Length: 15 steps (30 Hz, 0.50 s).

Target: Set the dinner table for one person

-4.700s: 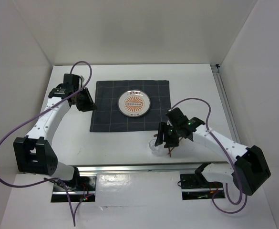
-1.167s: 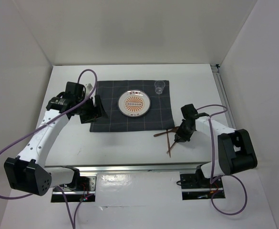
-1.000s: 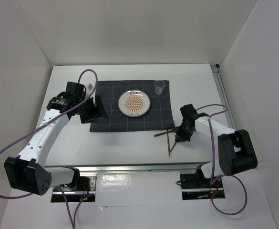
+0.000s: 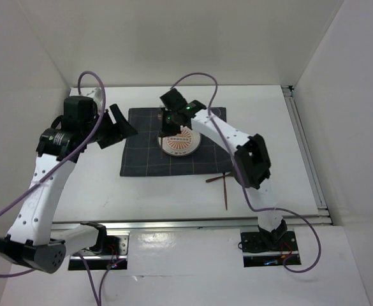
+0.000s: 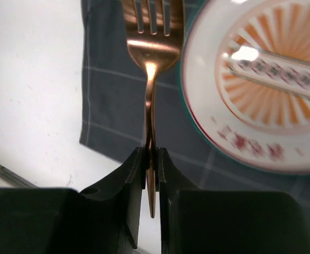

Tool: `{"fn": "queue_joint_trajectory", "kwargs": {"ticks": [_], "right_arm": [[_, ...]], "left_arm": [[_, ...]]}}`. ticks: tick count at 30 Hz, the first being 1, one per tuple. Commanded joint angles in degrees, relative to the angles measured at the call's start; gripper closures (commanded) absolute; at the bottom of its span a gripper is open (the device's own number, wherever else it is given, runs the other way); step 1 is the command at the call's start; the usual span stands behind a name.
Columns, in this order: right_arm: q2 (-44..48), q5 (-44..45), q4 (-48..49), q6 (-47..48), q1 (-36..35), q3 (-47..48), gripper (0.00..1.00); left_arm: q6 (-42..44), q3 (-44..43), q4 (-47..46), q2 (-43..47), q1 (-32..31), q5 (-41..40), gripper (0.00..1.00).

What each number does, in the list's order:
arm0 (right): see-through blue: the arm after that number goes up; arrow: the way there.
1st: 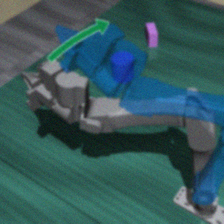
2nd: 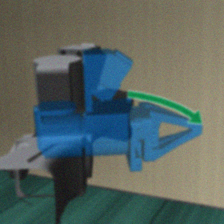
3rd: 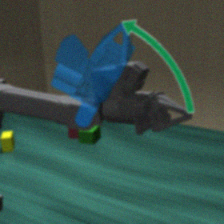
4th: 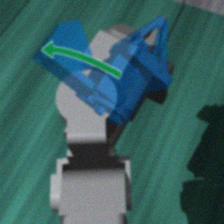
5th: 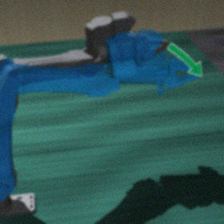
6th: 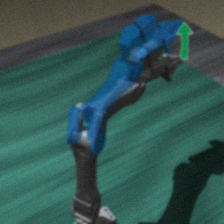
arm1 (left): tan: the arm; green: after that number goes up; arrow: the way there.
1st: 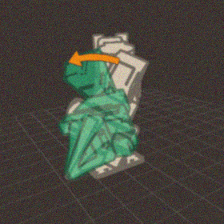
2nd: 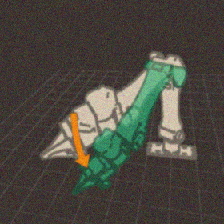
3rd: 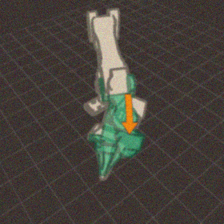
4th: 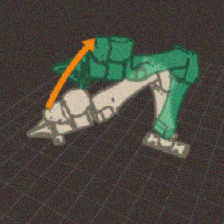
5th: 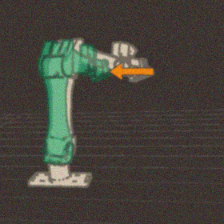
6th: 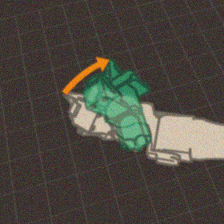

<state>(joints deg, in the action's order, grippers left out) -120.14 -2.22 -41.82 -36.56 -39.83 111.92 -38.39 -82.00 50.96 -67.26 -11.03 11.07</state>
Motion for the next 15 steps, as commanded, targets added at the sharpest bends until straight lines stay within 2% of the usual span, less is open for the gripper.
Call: {"fn": "queue_joint_trajectory", "kwargs": {"ticks": [1, 3, 5, 15], "right_arm": [[-8.6, -3.5, 1.7, 0.0, -1.4, 11.9, 1.00], [-12.6, -4.4, 1.7, -0.6, -1.9, 18.8, 1.00], [-16.9, -4.9, 2.4, -2.7, -1.9, 21.4, 1.00], [-25.5, -10.3, 9.1, -8.3, -1.9, 24.2, 1.00]], "left_arm": [[-4.0, -3.2, 0.4, 3.4, 0.2, -5.6, 0.22], [-3.4, -3.9, 1.2, 3.4, 0.2, -6.2, 0.22], [-2.8, -3.3, 1.8, 4.0, 0.2, -6.9, 0.22], [-2.8, 1.7, 0.0, 5.1, 0.2, -2.3, 0.22]]}}
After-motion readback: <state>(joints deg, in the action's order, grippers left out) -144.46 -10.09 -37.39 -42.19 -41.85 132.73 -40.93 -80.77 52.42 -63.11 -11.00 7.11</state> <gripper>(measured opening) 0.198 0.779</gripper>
